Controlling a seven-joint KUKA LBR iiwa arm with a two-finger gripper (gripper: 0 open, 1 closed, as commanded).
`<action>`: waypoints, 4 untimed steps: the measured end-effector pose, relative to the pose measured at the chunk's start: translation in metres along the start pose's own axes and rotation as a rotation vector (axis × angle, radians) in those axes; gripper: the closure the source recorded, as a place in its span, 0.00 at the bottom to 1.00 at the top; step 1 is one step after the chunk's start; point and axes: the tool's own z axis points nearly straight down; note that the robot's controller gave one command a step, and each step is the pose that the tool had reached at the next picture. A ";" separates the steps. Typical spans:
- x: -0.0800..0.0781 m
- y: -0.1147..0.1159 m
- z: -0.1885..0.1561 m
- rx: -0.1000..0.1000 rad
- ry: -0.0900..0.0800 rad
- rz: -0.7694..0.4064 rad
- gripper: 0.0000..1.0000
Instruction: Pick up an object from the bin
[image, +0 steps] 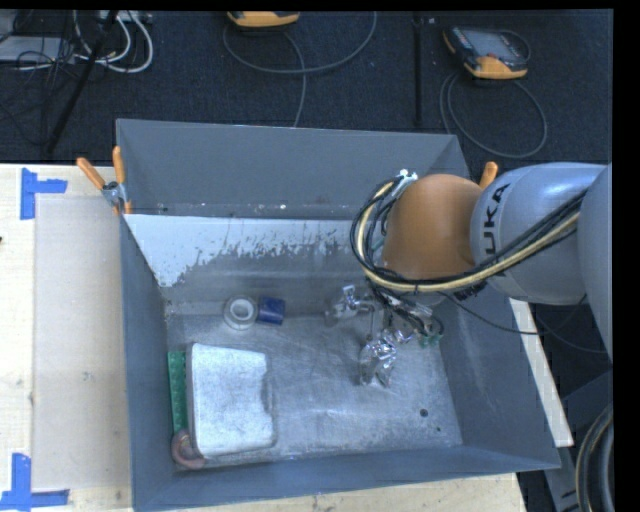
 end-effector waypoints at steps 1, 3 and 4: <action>0.029 -0.075 -0.015 0.005 -0.001 -0.037 0.00; 0.046 -0.039 0.001 0.003 -0.012 0.136 1.00; 0.065 -0.016 -0.172 0.003 -0.007 -0.132 1.00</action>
Offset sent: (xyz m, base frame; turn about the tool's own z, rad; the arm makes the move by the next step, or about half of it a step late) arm -0.0055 -0.0753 0.0148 -0.0442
